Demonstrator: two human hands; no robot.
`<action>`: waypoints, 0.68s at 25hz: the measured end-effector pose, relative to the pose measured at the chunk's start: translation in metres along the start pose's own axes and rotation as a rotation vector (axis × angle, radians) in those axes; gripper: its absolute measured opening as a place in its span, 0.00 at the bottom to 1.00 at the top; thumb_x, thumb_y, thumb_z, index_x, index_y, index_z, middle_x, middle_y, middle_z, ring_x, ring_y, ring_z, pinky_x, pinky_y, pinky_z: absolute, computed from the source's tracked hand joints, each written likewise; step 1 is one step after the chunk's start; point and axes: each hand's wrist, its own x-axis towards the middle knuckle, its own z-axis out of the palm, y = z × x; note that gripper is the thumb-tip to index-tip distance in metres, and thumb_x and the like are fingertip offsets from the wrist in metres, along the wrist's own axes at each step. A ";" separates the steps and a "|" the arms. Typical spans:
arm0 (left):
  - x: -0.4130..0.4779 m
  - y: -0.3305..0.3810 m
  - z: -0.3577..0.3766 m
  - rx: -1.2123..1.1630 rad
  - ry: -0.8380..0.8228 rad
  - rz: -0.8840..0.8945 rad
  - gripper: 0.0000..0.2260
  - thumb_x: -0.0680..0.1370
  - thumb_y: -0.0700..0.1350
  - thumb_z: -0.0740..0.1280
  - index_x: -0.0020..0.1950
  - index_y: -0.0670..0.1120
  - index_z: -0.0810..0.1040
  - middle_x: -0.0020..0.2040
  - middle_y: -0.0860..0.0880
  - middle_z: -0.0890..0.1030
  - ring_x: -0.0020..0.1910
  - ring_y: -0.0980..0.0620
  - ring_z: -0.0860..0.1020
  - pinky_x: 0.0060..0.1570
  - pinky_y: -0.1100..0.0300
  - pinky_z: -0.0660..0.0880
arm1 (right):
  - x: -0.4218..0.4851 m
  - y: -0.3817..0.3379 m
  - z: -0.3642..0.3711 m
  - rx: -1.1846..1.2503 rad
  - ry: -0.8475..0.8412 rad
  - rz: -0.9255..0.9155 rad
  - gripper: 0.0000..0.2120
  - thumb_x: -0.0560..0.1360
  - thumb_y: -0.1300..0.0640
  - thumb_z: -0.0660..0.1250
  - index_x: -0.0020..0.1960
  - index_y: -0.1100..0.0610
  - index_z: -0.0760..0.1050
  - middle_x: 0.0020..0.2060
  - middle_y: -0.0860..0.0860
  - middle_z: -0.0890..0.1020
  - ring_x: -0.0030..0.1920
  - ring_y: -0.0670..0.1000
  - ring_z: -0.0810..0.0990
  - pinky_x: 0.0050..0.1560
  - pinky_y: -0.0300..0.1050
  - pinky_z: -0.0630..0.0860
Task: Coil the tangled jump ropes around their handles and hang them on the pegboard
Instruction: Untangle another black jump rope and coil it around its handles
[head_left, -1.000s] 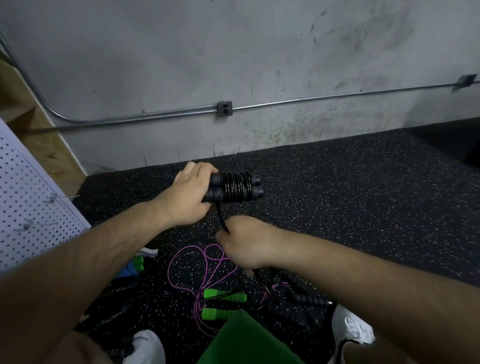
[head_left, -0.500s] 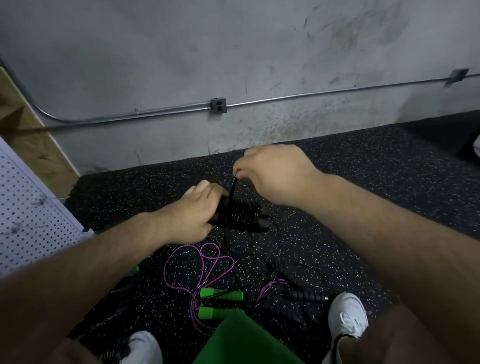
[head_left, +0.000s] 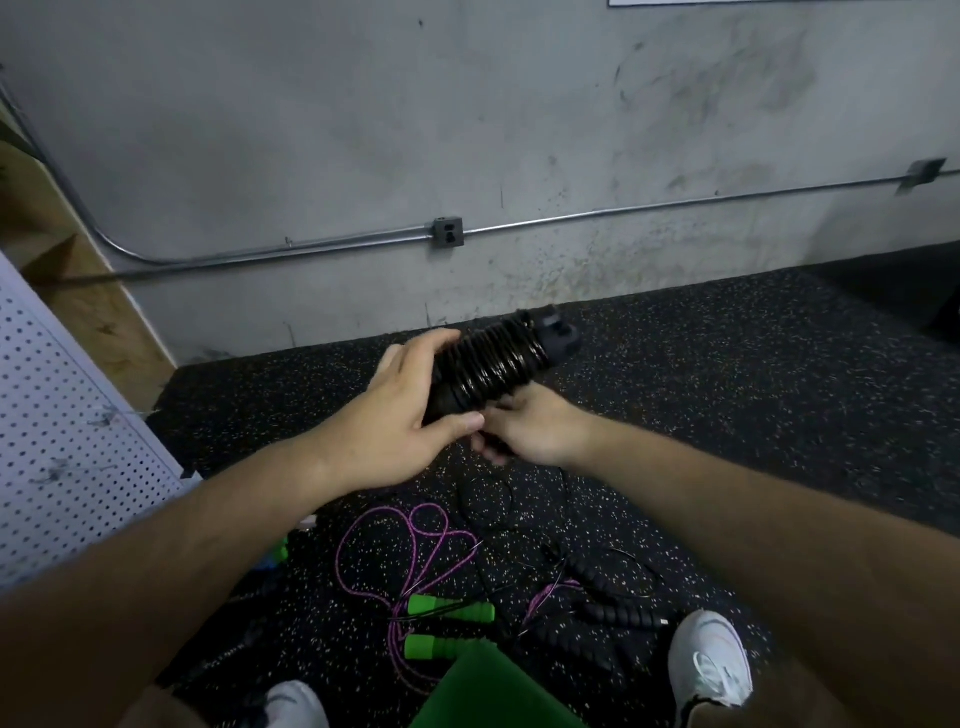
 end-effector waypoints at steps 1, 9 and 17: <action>0.003 -0.006 0.000 0.030 0.007 -0.039 0.35 0.78 0.54 0.69 0.78 0.52 0.53 0.68 0.51 0.63 0.70 0.55 0.61 0.75 0.50 0.62 | 0.006 -0.001 0.014 0.020 0.028 -0.018 0.14 0.84 0.59 0.57 0.42 0.56 0.74 0.34 0.51 0.78 0.33 0.48 0.77 0.42 0.49 0.80; 0.012 -0.015 -0.003 -0.266 0.222 -0.212 0.29 0.81 0.48 0.68 0.78 0.53 0.58 0.70 0.49 0.68 0.71 0.53 0.66 0.74 0.54 0.61 | 0.015 -0.024 0.038 -0.094 0.372 -0.208 0.07 0.81 0.59 0.61 0.47 0.58 0.76 0.37 0.49 0.79 0.34 0.47 0.77 0.32 0.37 0.68; 0.001 -0.004 -0.020 -1.013 0.190 -0.142 0.23 0.81 0.38 0.65 0.72 0.60 0.70 0.60 0.47 0.84 0.66 0.47 0.78 0.68 0.51 0.71 | 0.001 -0.034 0.025 -0.200 0.619 -0.547 0.16 0.79 0.55 0.69 0.66 0.54 0.76 0.51 0.43 0.79 0.51 0.40 0.76 0.55 0.35 0.74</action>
